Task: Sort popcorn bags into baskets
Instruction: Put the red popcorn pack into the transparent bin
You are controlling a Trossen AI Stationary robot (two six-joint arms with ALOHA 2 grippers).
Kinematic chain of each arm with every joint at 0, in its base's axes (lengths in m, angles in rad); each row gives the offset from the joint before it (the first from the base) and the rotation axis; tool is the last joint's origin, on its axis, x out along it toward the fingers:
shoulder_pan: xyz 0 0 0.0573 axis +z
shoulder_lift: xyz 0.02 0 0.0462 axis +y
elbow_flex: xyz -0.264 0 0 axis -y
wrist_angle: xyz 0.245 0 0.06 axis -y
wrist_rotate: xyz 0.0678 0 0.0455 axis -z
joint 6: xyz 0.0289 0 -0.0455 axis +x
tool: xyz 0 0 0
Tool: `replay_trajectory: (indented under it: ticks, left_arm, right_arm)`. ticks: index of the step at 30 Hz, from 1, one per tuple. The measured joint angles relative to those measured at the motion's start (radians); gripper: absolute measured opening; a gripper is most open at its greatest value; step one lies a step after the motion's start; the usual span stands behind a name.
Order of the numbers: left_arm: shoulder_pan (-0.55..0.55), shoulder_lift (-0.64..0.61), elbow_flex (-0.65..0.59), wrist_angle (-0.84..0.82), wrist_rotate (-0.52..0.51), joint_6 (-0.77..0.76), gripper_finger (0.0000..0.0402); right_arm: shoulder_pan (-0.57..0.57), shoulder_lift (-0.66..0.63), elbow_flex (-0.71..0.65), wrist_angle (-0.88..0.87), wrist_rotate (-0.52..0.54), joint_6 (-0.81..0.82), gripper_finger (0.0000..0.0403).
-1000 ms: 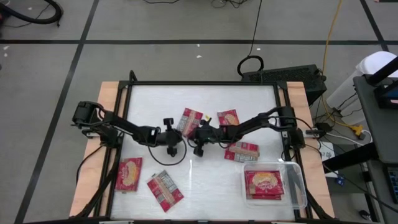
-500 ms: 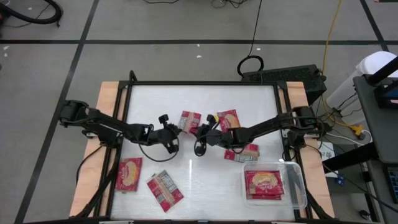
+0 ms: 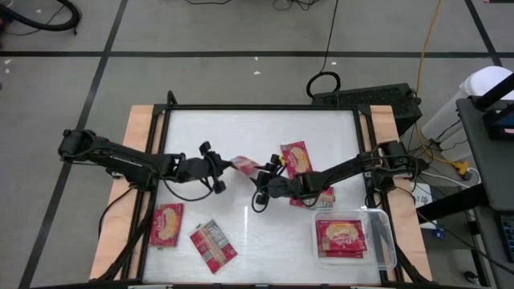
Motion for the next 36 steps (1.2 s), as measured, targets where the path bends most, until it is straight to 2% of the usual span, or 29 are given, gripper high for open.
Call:
replay_trajectory:
  ticks: [3,6,10,14,22,31,36]
  left_arm:
    - [-0.001,0.007,0.0,0.011,0.037,-0.003,0.0001]
    - [-0.004,0.012,0.0,0.007,0.054,-0.007,0.0001]
    - [-0.013,0.012,0.0,0.044,0.057,-0.003,0.0]
    - [-0.015,0.012,0.0,0.108,0.104,0.023,0.0]
    - [-0.015,0.011,0.0,0.158,0.139,0.042,0.0003]
    - [-0.017,0.011,0.0,0.165,0.131,0.066,0.0033]
    - [-0.017,0.011,0.0,0.161,0.13,0.036,0.0099]
  right_arm:
    - [-0.001,0.0,-0.038,0.076,-0.016,0.002,0.0196]
    - [-0.012,0.0,-0.079,0.145,-0.084,0.003,0.0198]
    - [-0.027,0.0,-0.129,0.229,-0.108,0.01,0.018]
    - [-0.029,0.0,-0.142,0.232,-0.145,0.013,0.0134]
    - [-0.028,0.0,-0.142,0.255,-0.159,0.01,0.0014]
    - [-0.033,0.0,-0.142,0.268,-0.157,0.06,0.002]
    - [-0.045,0.0,-0.142,0.27,-0.155,0.074,0.0006]
